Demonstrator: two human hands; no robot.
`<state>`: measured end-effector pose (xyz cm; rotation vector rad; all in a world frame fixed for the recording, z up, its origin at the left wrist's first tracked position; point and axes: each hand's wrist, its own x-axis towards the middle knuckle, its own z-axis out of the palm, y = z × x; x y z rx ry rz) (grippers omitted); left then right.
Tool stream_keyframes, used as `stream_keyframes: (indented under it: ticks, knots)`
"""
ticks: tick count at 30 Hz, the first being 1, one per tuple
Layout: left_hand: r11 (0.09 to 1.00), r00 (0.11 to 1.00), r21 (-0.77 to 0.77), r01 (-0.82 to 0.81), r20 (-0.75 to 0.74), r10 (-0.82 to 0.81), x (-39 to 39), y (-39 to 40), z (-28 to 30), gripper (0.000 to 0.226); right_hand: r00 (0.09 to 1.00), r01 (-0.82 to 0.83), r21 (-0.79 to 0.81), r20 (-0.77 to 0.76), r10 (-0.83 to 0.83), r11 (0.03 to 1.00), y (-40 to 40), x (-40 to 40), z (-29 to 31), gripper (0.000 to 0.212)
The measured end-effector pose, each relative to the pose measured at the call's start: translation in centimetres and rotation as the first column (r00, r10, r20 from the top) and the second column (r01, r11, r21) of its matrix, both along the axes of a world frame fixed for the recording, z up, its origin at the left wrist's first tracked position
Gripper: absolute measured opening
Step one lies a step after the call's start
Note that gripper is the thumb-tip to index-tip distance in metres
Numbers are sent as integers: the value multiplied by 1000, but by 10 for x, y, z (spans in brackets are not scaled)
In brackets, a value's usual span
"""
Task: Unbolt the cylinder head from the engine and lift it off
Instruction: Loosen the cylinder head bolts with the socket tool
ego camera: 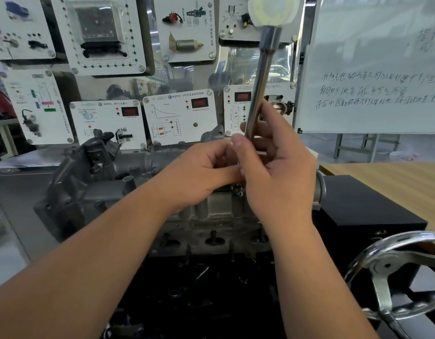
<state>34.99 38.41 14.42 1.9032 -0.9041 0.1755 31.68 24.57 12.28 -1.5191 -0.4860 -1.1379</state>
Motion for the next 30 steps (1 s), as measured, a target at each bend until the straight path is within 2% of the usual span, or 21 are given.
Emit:
stream_keyframes:
  ticks: [3,6,13,18,22,30]
  knots:
    - [1000,1000,-2,-1,-18,1,1,1,0,33,1000,29,-13,7,-29,999,1,1,-1,44]
    - [1000,998,15,23,-62,-22,0,2,0,25,1000,10,-44,-12,-10,999,0,1,-2,50]
    - [999,999,40,-33,-11,33,1,1,1,33,998,-56,-23,-43,55,998,-1,-1,1,52]
    - [998,999,41,-54,1,54,1,2,0,30,1000,-16,26,1,16,1000,5,0,-4,38]
    - [1000,998,20,-20,-64,22,-2,2,1,34,1000,8,-10,4,-8,1000,2,2,-5,48]
    - [998,999,51,-26,-28,28,0,2,1,32,997,-71,79,-4,72,994,5,-2,0,49]
